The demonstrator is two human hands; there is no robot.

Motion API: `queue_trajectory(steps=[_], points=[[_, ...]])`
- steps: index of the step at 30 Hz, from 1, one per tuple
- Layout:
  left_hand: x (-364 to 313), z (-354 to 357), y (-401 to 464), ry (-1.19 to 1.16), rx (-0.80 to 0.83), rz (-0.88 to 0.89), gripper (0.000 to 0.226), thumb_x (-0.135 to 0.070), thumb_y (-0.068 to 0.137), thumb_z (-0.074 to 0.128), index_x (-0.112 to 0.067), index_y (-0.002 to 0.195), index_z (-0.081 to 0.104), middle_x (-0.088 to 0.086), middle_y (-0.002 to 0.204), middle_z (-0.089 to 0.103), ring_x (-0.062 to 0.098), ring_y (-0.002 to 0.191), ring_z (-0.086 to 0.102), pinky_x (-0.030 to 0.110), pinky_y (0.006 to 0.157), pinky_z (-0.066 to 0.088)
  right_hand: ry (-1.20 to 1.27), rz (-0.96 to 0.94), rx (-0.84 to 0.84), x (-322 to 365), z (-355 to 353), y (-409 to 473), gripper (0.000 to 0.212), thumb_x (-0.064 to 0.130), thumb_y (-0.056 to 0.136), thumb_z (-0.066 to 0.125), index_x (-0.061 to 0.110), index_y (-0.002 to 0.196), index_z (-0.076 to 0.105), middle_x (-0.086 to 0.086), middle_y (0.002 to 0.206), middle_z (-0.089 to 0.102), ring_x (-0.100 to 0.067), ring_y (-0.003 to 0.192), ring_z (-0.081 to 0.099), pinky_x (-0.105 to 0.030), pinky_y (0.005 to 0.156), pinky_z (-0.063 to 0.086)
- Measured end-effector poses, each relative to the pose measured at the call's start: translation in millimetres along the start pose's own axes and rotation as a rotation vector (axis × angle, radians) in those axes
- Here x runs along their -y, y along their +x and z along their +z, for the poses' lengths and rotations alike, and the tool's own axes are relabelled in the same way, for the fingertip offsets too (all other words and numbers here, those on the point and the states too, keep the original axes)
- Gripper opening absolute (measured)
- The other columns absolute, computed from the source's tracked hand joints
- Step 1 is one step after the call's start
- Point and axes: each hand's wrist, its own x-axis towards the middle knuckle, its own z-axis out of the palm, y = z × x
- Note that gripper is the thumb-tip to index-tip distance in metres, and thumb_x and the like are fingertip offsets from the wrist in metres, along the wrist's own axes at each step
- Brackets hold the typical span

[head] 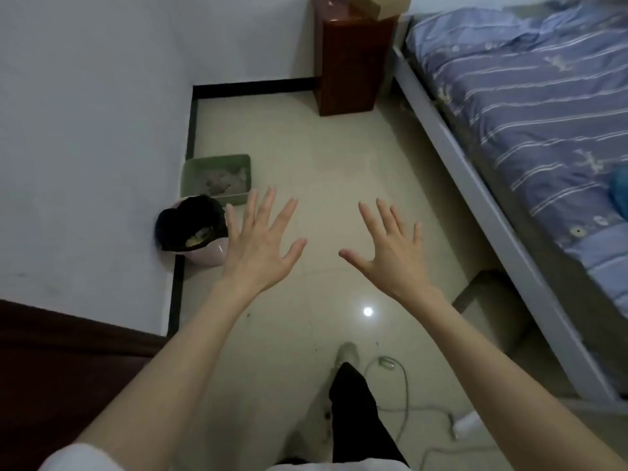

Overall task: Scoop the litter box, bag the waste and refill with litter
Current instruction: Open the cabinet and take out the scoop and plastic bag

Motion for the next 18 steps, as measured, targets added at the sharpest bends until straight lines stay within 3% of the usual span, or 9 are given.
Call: queue_trajectory(steps=[18], points=[[-71.3, 3.2, 281.5, 0.056, -0.053, -0.050, 0.068, -0.060, 0.090, 0.029, -0.036, 0.147, 0.000, 0.002, 0.158, -0.006, 0.024, 0.144, -0.013, 0.051, 0.110, -0.015, -0.033, -0.073, -0.010, -120.3, -75.5, 264.7, 0.084, 0.068, 0.084, 0.040, 0.035, 0.149, -0.001, 0.001, 0.160, -0.003, -0.020, 0.147, -0.005, -0.054, 0.115, -0.003]])
